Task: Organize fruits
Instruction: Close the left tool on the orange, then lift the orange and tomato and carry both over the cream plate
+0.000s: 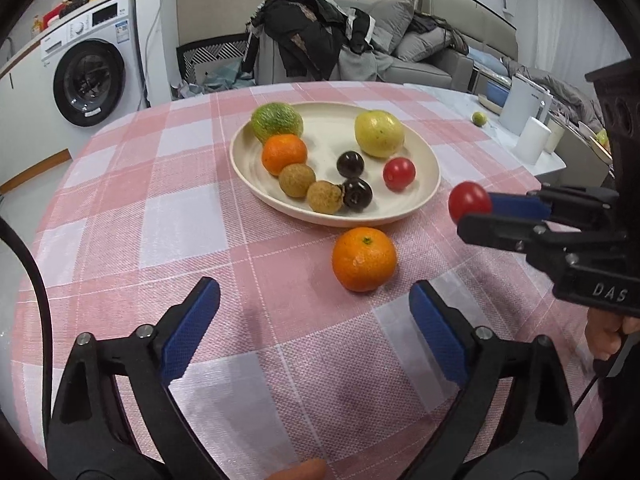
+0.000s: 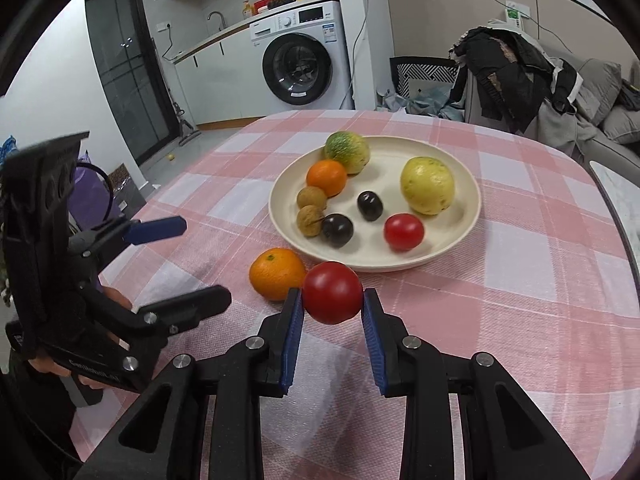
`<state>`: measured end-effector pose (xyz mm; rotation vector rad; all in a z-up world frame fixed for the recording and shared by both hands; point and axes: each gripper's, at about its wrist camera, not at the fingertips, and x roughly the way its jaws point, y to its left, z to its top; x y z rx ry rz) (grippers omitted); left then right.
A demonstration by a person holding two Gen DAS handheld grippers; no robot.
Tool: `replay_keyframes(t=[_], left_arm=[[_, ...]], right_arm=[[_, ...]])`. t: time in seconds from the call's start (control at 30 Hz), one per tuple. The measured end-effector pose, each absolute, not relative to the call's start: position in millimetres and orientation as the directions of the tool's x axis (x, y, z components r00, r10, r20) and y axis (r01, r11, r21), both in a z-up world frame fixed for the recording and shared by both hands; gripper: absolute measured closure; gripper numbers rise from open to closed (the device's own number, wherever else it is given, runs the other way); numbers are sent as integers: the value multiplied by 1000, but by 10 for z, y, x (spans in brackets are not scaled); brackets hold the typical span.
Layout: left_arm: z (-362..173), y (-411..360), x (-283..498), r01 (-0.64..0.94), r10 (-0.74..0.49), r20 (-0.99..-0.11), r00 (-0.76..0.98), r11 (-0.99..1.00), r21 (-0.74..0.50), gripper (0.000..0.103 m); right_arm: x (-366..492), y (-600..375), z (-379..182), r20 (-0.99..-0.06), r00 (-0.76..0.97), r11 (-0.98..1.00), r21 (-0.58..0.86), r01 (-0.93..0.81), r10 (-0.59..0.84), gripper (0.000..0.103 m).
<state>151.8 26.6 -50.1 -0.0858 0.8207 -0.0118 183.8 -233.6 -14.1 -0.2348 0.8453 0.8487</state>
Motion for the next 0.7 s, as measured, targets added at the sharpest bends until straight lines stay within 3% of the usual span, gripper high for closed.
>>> replay_keyframes(t=[0.23, 0.43, 0.6, 0.7], left_arm=[[-648, 116, 1740, 12, -66, -784, 617, 997, -74, 35], [-648, 17, 1878, 41, -89, -780, 620, 996, -80, 42], [-648, -15, 1947, 40, -88, -780, 619, 996, -80, 67], [-643, 4, 1935, 39, -101, -778, 620, 994, -97, 67]], right_arm=[[1879, -2383, -93, -730, 378, 665, 140, -734, 570, 72], [1909, -2466, -70, -725, 380, 671, 152, -725, 575, 72], [1949, -2527, -46, -716, 378, 676, 175, -716, 586, 72], [1966, -2536, -50, -717, 379, 679, 178, -712, 585, 72]])
